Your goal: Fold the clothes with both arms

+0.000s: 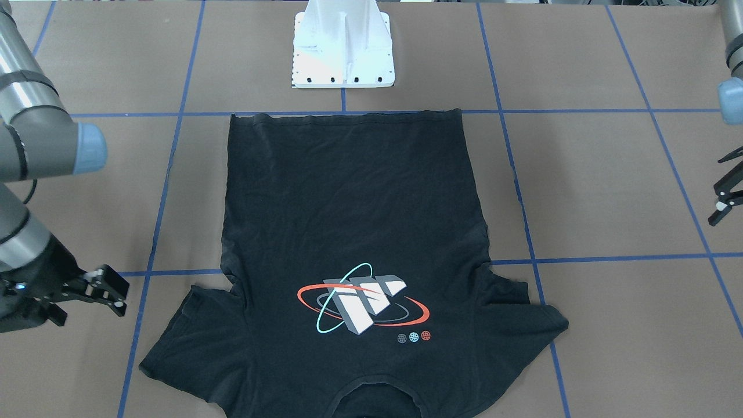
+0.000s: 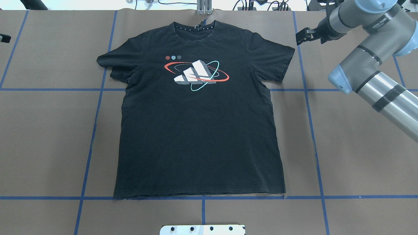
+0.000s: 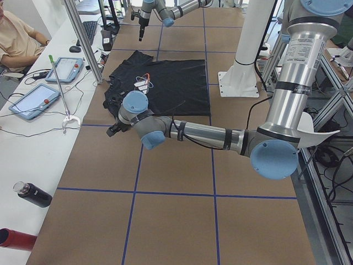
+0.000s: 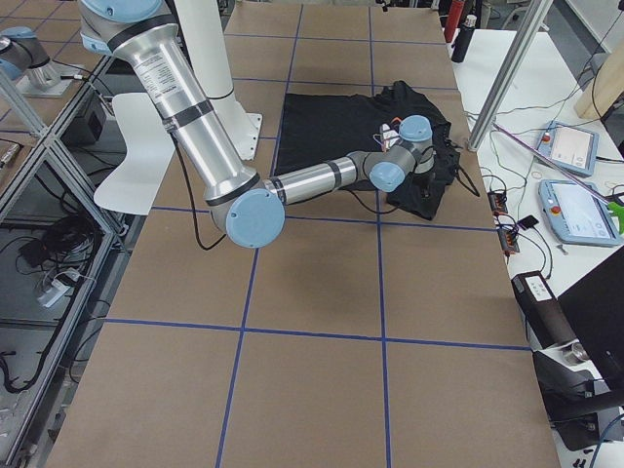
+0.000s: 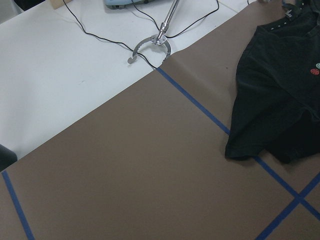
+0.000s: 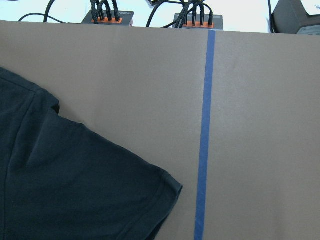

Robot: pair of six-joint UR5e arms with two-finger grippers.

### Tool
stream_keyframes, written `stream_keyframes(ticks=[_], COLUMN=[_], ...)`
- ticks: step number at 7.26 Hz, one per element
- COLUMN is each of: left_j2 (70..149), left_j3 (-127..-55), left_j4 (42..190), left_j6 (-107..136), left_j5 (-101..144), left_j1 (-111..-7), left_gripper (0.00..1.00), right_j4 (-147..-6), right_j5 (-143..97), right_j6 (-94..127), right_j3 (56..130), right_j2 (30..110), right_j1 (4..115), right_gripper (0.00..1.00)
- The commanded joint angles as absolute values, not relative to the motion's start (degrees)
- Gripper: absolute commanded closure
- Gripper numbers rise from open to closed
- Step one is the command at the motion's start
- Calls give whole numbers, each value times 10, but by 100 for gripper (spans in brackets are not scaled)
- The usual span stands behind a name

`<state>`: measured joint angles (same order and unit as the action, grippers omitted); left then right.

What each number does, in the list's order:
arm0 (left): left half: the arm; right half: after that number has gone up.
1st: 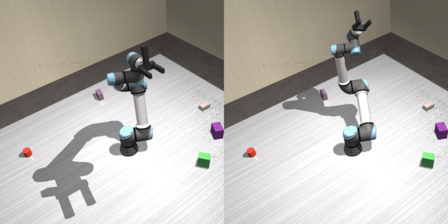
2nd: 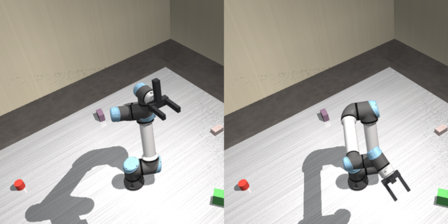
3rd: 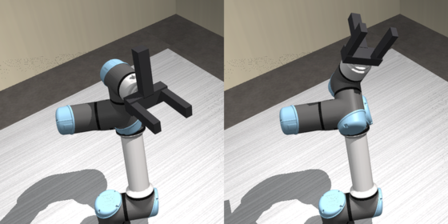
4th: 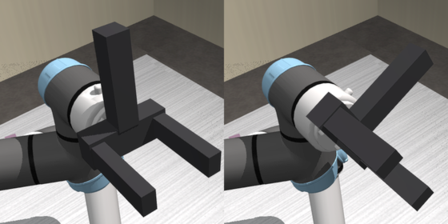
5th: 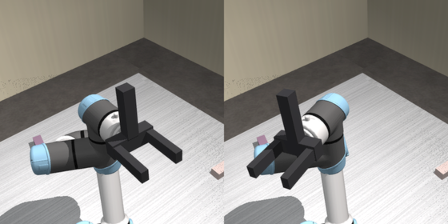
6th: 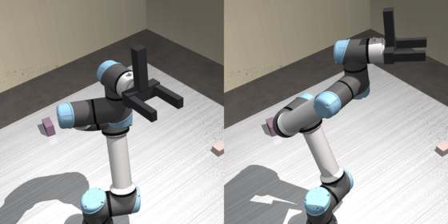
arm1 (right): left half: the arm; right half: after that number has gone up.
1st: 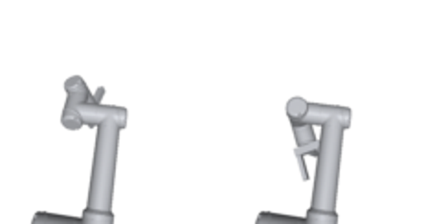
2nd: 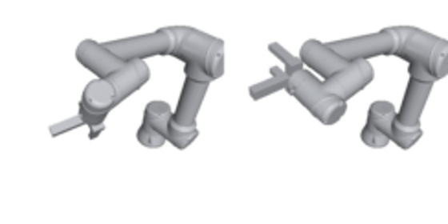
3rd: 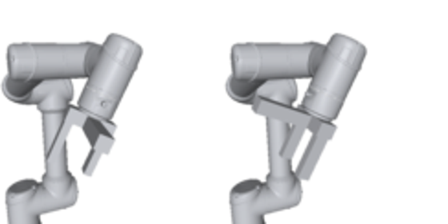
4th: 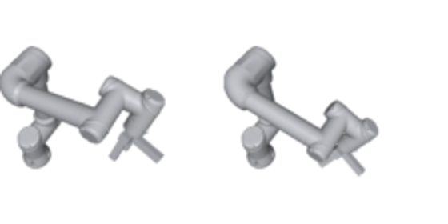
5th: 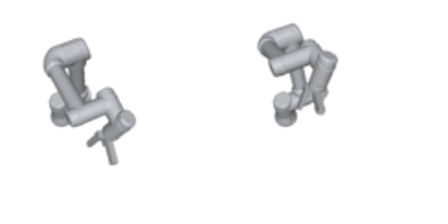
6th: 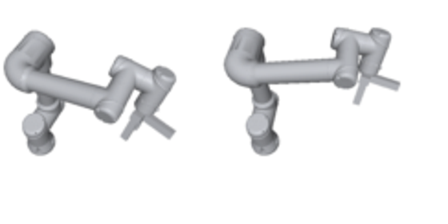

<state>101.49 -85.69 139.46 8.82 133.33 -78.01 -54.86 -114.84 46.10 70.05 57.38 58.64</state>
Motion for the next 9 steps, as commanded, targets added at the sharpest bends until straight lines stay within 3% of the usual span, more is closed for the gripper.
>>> stream_keyframes(ticks=[1,3,5,7,9], left_j2=[1014,1014,1013,1013,1012], left_j3=[-857,-857,-857,-857,-856], left_j4=[1397,1398,1398,1398,1398], left_j6=[91,91,91,91,91], left_j5=[1333,1333,1332,1332,1332], left_j1=[-776,-774,-773,-772,-772], left_gripper=[0,0,0,0,0], right_j4=[-476,-437,-427,-428,-428], right_j5=[-1125,-1092,-1090,-1085,-1073], right_j6=[471,471,469,468,468], right_j3=[624,553,530,530,526], right_j2=[552,522,512,514,514], right_j1=[570,554,549,547,543], right_gripper=[6,19,34,66,69])
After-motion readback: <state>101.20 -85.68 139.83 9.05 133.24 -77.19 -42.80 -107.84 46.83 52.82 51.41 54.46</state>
